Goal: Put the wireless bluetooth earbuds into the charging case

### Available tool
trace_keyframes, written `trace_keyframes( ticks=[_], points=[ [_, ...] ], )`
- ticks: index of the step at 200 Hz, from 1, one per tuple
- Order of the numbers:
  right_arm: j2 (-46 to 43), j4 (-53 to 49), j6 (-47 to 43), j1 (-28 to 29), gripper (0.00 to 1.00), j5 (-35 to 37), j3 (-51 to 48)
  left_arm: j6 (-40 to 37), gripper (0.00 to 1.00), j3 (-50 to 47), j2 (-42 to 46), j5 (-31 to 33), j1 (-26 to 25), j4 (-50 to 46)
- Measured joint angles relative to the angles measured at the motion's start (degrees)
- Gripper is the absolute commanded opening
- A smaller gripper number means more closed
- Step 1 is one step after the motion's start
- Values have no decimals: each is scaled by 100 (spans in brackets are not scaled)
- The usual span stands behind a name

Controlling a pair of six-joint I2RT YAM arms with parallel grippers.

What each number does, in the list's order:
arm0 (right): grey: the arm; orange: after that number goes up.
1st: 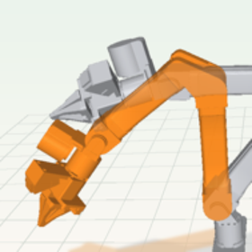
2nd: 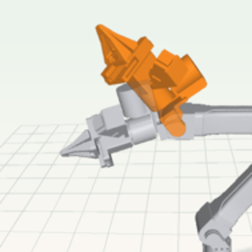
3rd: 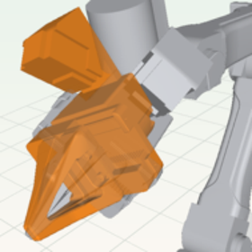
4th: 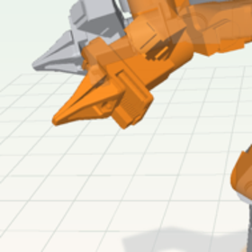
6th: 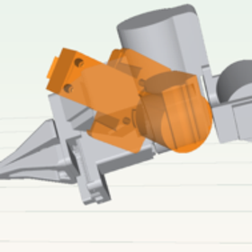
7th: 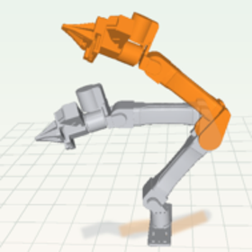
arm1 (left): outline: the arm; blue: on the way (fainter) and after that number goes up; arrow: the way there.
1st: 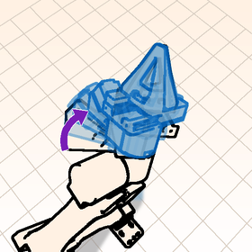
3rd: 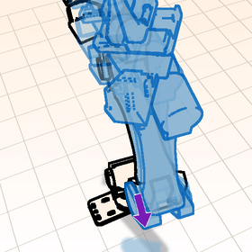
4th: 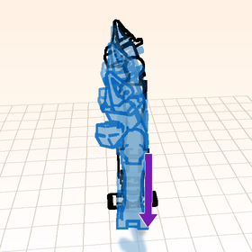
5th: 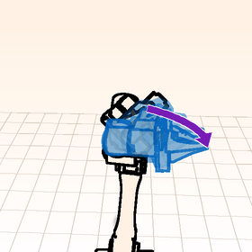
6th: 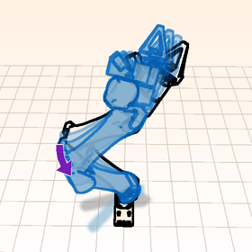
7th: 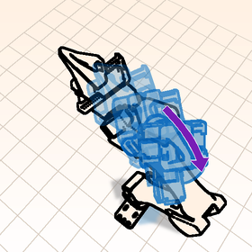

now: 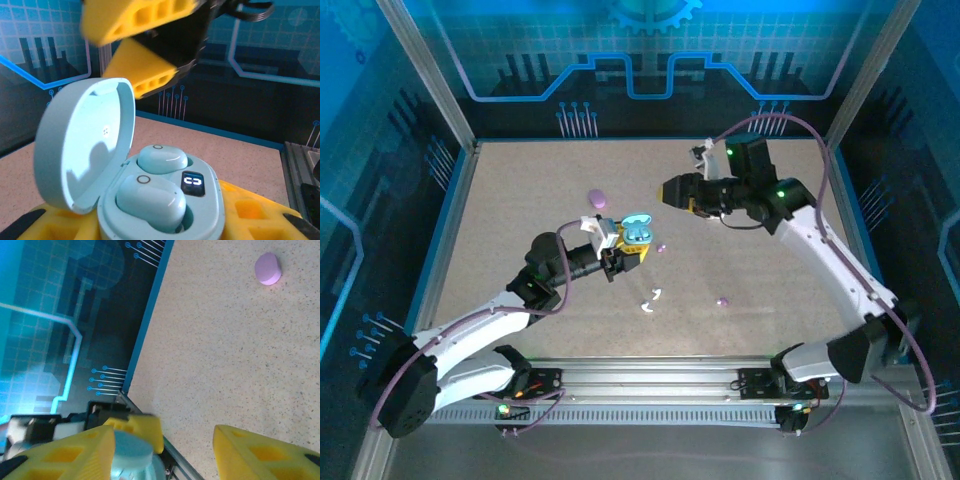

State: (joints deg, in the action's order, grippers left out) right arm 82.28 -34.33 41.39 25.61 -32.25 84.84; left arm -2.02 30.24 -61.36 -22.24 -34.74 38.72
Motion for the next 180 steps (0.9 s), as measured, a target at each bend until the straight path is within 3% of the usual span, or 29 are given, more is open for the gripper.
trace_keyframes(
  ticks=[52, 180],
  points=[
    [584, -332, -92, 227, 56, -260, 337, -7, 28, 118, 4, -9, -59, -70],
    [90, -103, -256, 284, 58, -1523, -474, 20, 31, 221, 9, 28, -70, -122]
  ],
)
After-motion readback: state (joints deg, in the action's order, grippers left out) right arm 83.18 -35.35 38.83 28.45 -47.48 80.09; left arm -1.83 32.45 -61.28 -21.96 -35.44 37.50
